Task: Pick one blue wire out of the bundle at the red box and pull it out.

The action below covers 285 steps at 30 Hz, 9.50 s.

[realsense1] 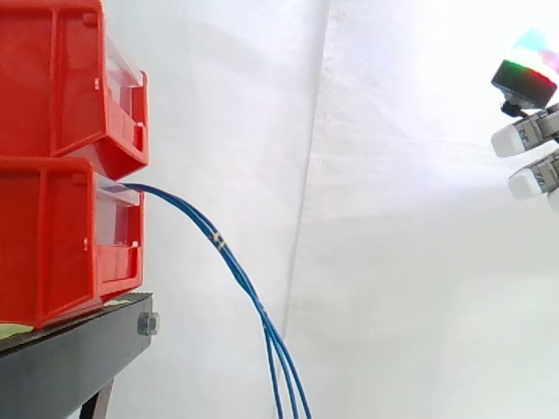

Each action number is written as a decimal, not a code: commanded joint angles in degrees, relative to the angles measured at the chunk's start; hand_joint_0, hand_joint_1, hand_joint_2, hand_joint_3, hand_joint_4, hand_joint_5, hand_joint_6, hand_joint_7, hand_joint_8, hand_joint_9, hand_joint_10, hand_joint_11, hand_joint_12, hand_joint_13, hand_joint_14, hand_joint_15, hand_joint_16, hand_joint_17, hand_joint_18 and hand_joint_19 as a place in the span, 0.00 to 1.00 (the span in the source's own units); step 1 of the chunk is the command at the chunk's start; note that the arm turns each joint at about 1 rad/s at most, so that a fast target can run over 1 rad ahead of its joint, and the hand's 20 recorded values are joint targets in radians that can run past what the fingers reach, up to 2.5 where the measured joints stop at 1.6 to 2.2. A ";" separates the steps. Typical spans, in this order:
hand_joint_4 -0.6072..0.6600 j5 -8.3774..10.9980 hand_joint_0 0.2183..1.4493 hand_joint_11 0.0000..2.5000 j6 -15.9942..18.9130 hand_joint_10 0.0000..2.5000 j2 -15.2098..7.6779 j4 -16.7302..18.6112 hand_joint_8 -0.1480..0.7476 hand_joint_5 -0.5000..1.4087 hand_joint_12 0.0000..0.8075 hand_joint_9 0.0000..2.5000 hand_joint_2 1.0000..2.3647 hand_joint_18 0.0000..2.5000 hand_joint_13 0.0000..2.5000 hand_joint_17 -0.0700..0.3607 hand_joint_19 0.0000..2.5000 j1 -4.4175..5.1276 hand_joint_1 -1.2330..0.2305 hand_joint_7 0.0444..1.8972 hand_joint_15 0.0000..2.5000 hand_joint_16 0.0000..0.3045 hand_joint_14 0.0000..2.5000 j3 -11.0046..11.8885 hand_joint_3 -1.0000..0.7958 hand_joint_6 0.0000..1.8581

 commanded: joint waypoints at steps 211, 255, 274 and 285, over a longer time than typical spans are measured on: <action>0.77 21.35 0.28 0.00 -24.89 0.00 -32.43 27.54 0.50 0.20 0.47 0.16 0.00 0.20 0.22 0.41 0.10 6.66 0.41 0.57 0.06 0.16 0.00 21.03 0.32 0.27; 0.68 22.49 0.25 0.00 -24.97 0.00 -32.52 37.38 0.52 0.18 0.49 0.19 0.00 0.24 0.24 0.42 0.11 7.89 0.36 0.39 0.07 0.16 0.00 17.34 0.29 0.43; 0.60 22.32 0.32 0.03 -24.71 0.00 -32.52 36.68 0.51 0.16 0.48 0.21 0.01 0.27 0.27 0.41 0.11 7.89 0.31 0.40 0.08 0.15 0.00 16.99 0.41 0.50; 0.51 22.32 0.32 0.05 -24.27 0.00 -32.43 36.33 0.57 0.17 0.54 0.24 0.01 0.32 0.30 0.45 0.10 7.89 0.32 0.43 0.09 0.18 0.00 16.99 0.53 0.53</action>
